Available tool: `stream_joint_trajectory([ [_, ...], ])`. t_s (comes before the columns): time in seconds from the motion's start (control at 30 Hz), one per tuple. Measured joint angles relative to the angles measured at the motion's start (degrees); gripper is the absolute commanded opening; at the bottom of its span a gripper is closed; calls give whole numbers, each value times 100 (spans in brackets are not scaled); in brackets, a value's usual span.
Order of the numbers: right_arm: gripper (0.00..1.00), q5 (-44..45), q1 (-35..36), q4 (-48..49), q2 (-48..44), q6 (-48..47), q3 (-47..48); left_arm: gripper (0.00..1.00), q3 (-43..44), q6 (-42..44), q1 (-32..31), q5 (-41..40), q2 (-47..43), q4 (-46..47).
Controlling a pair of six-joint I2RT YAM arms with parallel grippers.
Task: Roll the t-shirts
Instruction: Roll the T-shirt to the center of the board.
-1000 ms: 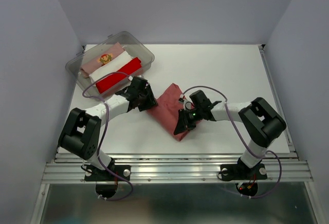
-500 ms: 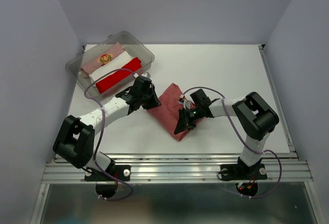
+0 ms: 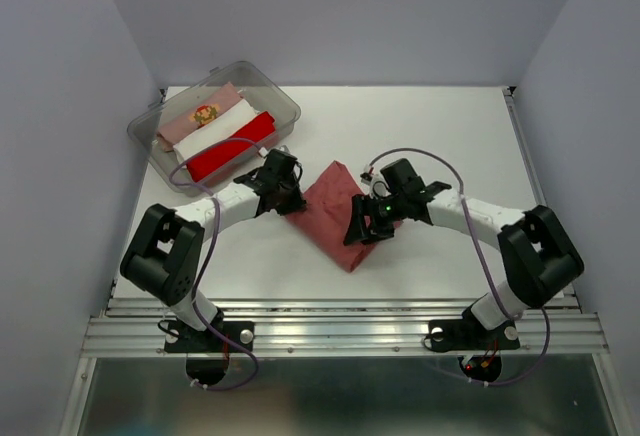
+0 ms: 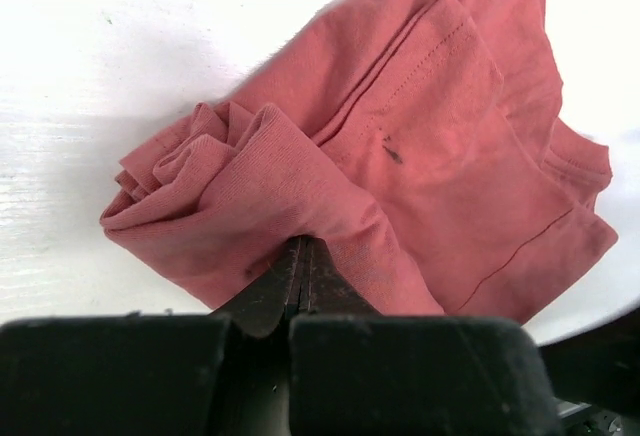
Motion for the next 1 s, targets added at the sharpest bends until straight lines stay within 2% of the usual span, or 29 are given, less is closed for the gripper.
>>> stream_joint_trajectory([
  [0.07, 71, 343, 0, -299, -315, -55, 83, 0, 0, -2, 0, -4, 11, 44],
  [0.13, 53, 680, 0, -542, -820, -103, 236, 0, 0, 0, 0, -4, 17, 79],
  [0.17, 36, 883, 15, -680, -1010, -129, 304, 0, 0, 0, 0, -4, 17, 92],
  [0.27, 18, 1399, 177, -918, -1392, -116, 503, 0, 0, 0, 0, -4, 17, 120],
  [0.3, 9, 1488, 267, -949, -1445, -109, 560, 0, -2, 0, 0, -4, 20, 120],
  [0.37, 3, 1626, 527, -916, -1469, -94, 660, 0, 0, 0, 0, 0, 39, 138],
  [0.53, 1, 1628, 957, -734, -1043, -94, 619, 0, 0, 0, 0, 11, 125, 188],
  [0.8, 1, 2413, 951, -483, -343, -229, 219, 0, 90, 11, 0, 39, 345, 247],
  [1.0, 1, 2704, 949, 42, -197, -236, -101, 0, 345, 105, 0, 52, 608, 229],
])
